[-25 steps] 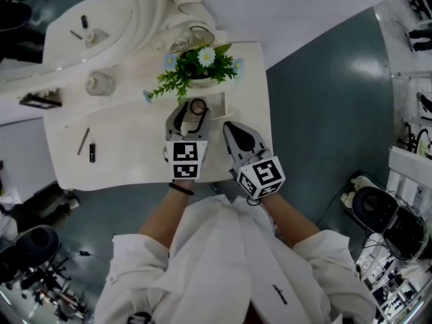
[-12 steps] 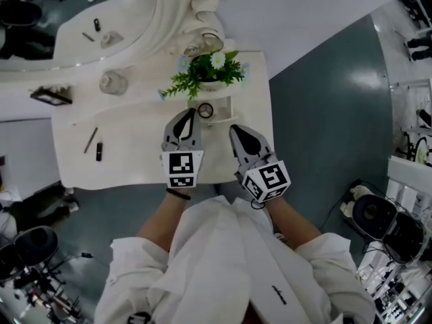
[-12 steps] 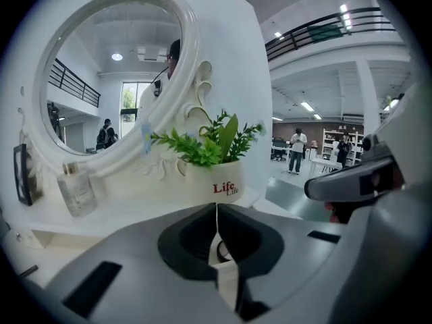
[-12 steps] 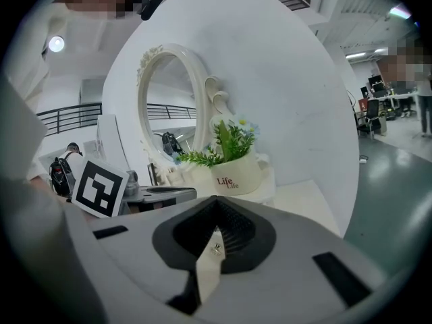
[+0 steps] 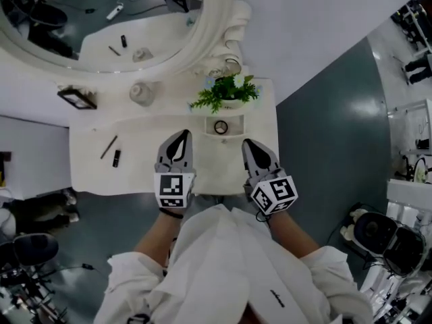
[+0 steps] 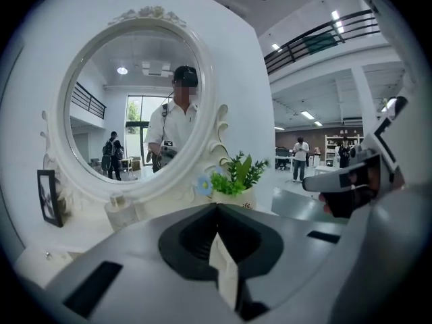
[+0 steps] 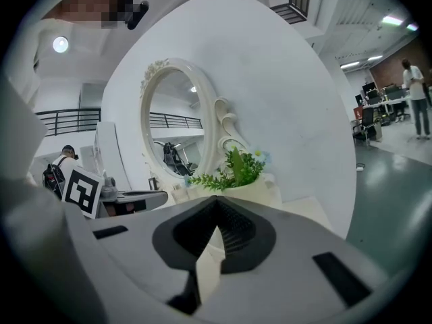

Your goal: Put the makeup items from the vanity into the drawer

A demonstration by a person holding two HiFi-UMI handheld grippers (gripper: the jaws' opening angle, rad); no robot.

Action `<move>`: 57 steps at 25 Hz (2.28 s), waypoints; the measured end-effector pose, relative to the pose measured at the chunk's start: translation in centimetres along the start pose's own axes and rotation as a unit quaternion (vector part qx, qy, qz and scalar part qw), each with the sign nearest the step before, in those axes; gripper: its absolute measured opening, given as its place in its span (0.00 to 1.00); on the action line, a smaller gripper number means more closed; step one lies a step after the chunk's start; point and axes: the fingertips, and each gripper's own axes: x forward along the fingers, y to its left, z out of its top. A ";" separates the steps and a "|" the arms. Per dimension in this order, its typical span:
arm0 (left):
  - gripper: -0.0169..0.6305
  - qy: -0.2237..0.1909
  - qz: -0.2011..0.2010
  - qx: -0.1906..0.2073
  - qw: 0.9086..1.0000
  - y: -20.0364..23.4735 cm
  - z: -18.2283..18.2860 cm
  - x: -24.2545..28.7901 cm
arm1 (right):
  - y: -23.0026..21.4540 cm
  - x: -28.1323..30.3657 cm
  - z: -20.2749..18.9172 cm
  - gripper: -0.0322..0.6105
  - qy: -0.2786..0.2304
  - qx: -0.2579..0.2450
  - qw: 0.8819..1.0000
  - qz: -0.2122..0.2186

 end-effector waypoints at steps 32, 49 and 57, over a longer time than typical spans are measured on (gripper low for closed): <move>0.07 -0.127 0.098 0.020 0.987 13.2 4.5 -15.5 | 0.9 -8.6 7.2 0.08 -0.086 -0.065 0.990 -0.094; 0.07 -0.130 0.087 0.010 0.988 12.0 4.6 -15.0 | 0.5 -9.5 6.5 0.08 -0.081 -0.052 0.990 -0.107; 0.07 -0.128 0.083 0.009 0.988 11.6 4.8 -14.4 | 0.5 -9.0 6.7 0.08 -0.080 -0.053 0.990 -0.101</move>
